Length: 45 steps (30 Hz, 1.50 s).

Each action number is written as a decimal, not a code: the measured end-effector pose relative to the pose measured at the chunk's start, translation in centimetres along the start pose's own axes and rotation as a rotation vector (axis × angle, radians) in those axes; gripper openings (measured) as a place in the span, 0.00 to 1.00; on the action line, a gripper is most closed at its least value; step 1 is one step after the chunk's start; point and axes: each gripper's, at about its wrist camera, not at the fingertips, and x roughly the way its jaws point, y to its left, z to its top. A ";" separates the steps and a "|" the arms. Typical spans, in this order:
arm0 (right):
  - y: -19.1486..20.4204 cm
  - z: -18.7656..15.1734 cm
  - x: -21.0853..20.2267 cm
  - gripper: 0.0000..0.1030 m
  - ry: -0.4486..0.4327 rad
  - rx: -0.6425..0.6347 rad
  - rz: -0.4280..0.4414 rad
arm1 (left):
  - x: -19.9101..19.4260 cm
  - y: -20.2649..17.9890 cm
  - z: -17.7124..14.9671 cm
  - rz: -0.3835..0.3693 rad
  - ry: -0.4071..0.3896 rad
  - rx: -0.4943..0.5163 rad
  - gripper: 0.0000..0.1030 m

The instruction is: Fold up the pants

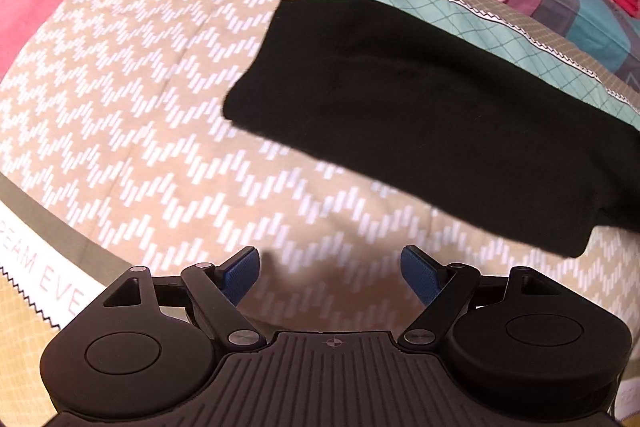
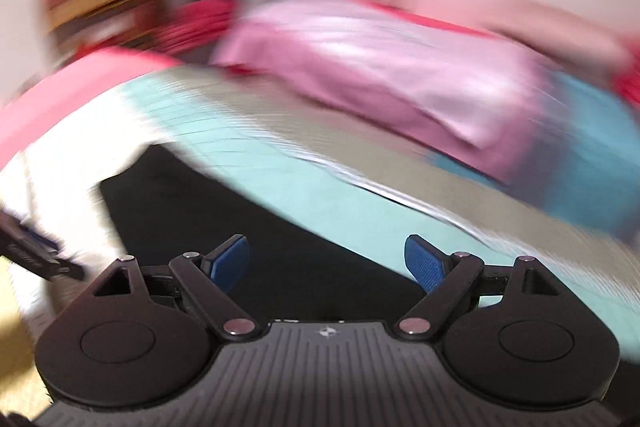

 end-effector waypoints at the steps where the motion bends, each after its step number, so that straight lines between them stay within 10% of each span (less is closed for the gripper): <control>1: 2.4 1.2 1.9 0.85 -0.006 -0.070 0.039 | 0.0 0.4 -0.1 -0.002 -0.002 0.005 1.00; 10: 14.6 7.1 17.2 0.79 0.024 -0.322 0.139 | 0.0 2.8 -1.4 -0.051 -0.019 0.007 1.00; 12: 14.8 6.3 19.2 0.13 0.070 -0.335 0.144 | 0.1 3.3 -1.5 -0.059 -0.017 -0.010 1.00; 16: 13.5 5.9 15.7 0.08 0.064 -0.289 0.321 | -0.2 4.0 -1.4 -0.070 -0.040 -0.038 1.00; 19: 11.9 7.0 12.2 0.08 0.041 -0.300 0.550 | -0.3 4.0 -1.3 -0.085 -0.054 -0.041 1.00; 29: 11.7 6.0 19.7 0.19 0.148 -0.251 0.310 | -1.7 2.6 1.4 -0.060 -0.096 0.032 1.00; 33: 8.9 7.4 16.0 0.67 0.084 -0.125 0.244 | -2.0 1.8 4.1 -0.048 -0.137 0.072 1.00; 35: 6.1 7.6 12.4 0.68 0.036 -0.070 0.209 | -1.9 1.0 5.6 -0.062 -0.159 0.095 1.00; 40: -1.4 1.4 2.4 0.72 0.044 0.208 0.122 | 0.4 -2.7 9.6 -0.117 -0.181 0.151 1.00; 45: -1.5 -9.5 -2.6 0.74 0.148 0.514 0.301 | 5.8 -6.0 11.5 -0.123 -0.085 0.176 1.00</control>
